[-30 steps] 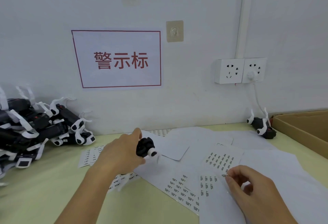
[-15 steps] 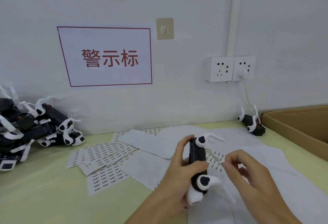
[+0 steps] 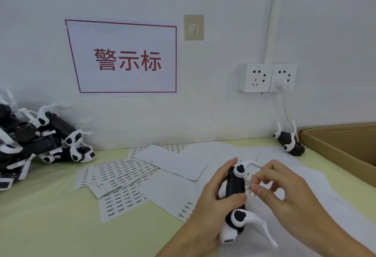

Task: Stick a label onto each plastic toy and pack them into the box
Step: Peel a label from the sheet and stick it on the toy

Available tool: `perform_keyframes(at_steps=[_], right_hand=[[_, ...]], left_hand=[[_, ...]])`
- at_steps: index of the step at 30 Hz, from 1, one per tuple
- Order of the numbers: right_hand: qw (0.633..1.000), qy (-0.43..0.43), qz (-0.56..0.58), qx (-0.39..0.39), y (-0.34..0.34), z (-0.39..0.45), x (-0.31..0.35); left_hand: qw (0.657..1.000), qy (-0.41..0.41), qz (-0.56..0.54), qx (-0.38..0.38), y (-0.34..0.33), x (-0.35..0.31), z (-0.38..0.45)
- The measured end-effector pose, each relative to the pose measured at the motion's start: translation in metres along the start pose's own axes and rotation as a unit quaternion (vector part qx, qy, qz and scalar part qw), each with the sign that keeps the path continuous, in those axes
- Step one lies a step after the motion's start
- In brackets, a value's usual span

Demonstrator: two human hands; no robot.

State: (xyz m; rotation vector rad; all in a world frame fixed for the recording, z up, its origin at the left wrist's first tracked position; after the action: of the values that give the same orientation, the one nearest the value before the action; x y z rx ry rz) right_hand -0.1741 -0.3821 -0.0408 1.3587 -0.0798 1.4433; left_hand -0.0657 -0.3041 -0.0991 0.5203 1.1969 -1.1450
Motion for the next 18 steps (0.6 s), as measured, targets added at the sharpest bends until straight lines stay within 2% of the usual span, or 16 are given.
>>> perform_keyframes(at_steps=[8,14,18], right_hand=[[0.991,0.030,-0.127,0.010,0.002,0.012,0.018],[0.990,0.009,-0.129,0.062,-0.007,0.014,0.017],[0.989,0.008,-0.136,0.057,-0.011,0.010,0.011]], left_hand=[[1.000,0.012,-0.009,0.010,0.000,0.003,0.001],[1.000,0.019,-0.017,0.009,0.004,0.007,0.004],[0.999,0.027,-0.025,0.023,0.002,0.007,0.005]])
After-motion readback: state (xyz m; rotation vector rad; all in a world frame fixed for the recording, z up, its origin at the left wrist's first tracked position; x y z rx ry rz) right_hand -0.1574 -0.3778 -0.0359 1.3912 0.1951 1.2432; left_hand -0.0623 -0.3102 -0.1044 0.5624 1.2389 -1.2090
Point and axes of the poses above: each hand's wrist, its own z-axis towards the middle knuckle, its own y-axis out of the back of the hand, x = y × z, the point moved 7 cm from there along z, towards the middle knuckle, and after that the axes turned 13 degrees about -y, right-handed, at the moved point
